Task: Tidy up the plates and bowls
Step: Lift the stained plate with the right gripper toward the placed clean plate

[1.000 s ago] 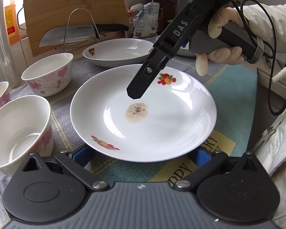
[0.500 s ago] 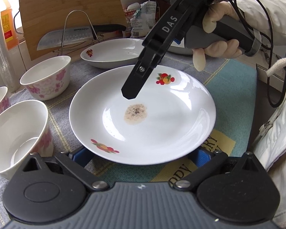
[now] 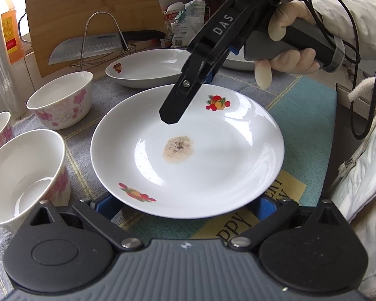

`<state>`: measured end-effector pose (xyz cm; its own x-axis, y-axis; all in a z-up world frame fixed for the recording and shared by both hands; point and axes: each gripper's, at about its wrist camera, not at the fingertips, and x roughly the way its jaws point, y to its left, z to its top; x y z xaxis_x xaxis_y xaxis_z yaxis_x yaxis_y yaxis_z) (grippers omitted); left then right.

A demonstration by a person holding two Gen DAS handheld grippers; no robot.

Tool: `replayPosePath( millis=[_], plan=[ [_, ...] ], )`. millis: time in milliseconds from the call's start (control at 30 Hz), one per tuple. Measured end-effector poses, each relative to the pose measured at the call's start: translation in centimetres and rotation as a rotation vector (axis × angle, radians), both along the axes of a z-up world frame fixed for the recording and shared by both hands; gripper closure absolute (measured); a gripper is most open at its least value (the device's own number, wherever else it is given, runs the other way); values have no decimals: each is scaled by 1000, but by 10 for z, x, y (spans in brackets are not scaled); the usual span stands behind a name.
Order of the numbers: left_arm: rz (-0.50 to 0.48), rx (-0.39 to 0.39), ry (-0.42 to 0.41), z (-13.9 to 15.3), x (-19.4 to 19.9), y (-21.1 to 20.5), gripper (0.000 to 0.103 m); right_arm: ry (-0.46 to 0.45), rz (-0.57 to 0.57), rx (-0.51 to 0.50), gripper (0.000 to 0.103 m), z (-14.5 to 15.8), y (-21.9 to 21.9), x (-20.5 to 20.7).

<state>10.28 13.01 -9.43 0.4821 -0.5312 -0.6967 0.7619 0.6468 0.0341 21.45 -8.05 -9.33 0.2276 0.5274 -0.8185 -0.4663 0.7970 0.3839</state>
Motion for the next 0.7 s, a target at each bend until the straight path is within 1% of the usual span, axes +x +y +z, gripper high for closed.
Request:
replayPosePath(
  millis=[167, 400, 700],
  plan=[
    [2, 9, 5, 2, 1, -1, 1, -5, 12, -2, 5, 4, 1, -4],
    [8, 13, 4, 12, 1, -10, 1, -24, 25, 10, 5, 15, -6, -10],
    [-9, 18, -9, 26, 3, -42, 1, -47, 7, 13, 5, 28, -36, -16]
  ],
)
